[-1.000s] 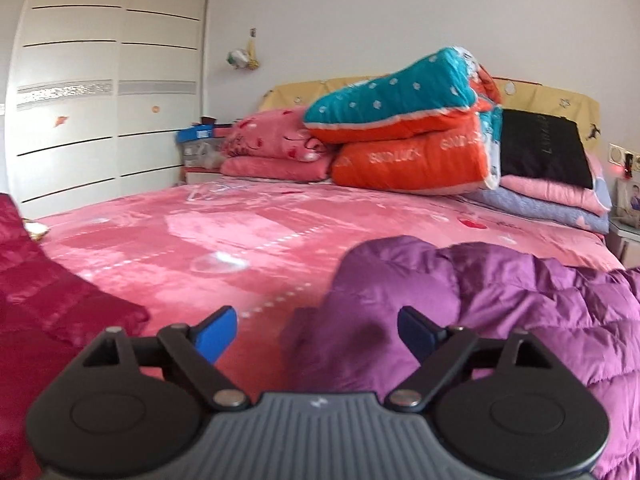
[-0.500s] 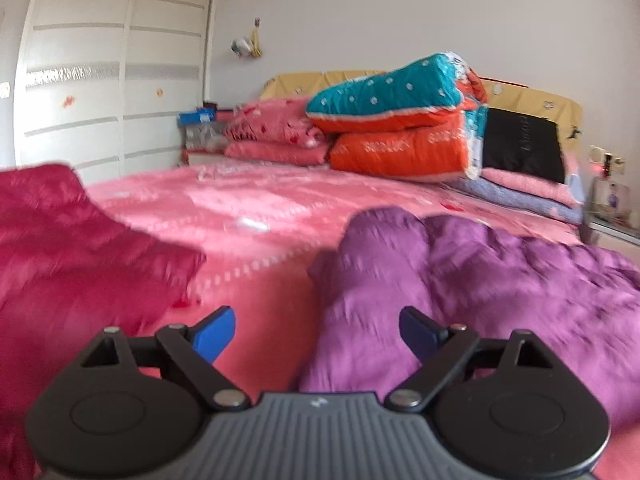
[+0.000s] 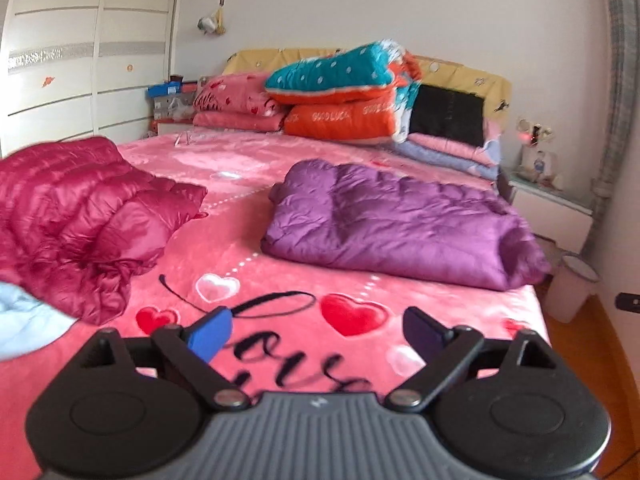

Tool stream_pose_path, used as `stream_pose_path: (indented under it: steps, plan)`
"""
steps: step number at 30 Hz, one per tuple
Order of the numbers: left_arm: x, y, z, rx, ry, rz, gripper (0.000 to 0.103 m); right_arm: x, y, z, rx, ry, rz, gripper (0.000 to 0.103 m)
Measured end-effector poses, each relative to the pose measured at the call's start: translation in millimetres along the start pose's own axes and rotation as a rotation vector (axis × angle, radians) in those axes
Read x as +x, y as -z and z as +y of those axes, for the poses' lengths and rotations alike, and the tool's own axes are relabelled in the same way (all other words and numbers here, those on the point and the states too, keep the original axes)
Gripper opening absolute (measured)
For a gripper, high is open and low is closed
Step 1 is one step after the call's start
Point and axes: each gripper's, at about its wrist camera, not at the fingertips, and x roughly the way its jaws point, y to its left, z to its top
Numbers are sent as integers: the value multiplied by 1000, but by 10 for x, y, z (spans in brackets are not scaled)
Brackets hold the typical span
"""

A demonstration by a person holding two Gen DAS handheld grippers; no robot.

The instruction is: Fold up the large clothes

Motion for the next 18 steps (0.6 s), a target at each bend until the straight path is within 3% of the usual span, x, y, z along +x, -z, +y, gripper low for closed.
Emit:
stream_pose_path:
  steps: [3,9,13,18]
  plan:
    - [-433,44,-153,14,15,-21,102,-501,107,103,-30,-9,-70,103]
    - [-1054,-2,-410,61,48,-70,102,-1451,118,210,-140,-10,-228,103]
    - [-1353,-70,-549,88,67,-118,102,-1842,63,156,-131,-34,-257,103]
    - [-1638,-134,-691,144,35,-169,102,-2218,26,115,-118,-28,-281,103]
